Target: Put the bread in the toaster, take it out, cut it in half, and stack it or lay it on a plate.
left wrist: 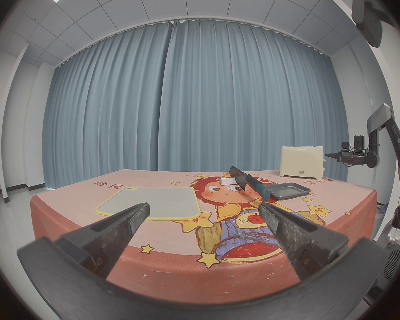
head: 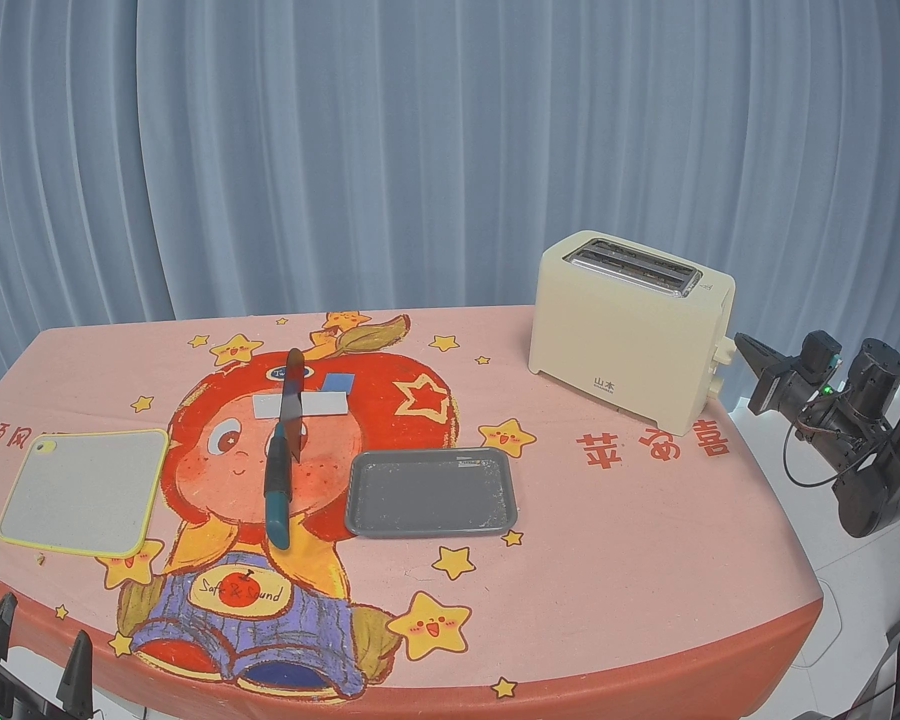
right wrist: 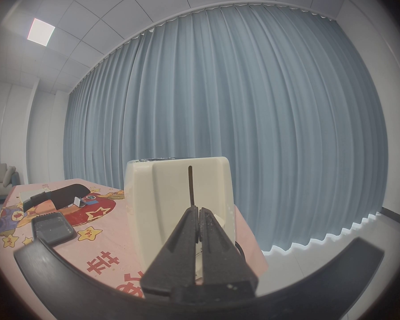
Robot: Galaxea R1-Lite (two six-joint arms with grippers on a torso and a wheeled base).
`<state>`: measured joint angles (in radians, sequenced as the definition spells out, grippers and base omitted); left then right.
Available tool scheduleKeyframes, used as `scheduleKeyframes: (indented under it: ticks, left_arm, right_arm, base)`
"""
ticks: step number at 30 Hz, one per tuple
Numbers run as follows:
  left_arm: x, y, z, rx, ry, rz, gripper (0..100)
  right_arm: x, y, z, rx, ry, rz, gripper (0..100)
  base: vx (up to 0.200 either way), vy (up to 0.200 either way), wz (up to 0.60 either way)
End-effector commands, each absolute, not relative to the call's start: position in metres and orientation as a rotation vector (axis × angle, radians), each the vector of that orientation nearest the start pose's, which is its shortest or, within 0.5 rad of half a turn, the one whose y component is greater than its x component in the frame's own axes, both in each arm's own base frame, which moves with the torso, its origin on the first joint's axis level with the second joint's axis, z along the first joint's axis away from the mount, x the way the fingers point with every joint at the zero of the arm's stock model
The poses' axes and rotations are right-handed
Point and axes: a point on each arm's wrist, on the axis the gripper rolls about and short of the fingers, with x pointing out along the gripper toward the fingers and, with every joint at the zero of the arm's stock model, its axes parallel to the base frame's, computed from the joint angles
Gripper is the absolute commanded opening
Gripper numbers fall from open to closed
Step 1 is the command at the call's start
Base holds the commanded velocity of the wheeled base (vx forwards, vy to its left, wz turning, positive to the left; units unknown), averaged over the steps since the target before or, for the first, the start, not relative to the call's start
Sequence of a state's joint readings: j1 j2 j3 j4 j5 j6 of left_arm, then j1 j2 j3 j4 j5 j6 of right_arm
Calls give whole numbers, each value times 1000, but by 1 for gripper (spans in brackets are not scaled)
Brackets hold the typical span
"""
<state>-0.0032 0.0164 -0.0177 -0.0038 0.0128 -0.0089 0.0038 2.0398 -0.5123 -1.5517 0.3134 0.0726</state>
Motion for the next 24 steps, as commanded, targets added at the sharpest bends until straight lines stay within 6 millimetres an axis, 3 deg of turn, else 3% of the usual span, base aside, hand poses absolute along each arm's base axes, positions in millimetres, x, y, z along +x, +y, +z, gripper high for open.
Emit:
scheduleKeyframes:
  ticks: [1, 9, 16, 24]
  left_arm:
    - [-22, 0, 76, -9, 12, 11, 100]
    - [-22, 0, 76, -9, 12, 11, 100]
    - [-22, 0, 76, -9, 12, 11, 100]
    - [-22, 0, 76, -9, 12, 11, 100]
  right_arm:
    - [318, 6, 105, 67, -38, 313, 0]
    - [316, 6, 110, 63, -51, 307, 0]
    - [307, -2, 129, 62, -101, 285, 0]
    - [303, -1, 131, 61, -102, 286, 0]
  base:
    - [0, 0, 0]
    - [0, 0, 0]
    - [0, 0, 0]
    - [0, 0, 0]
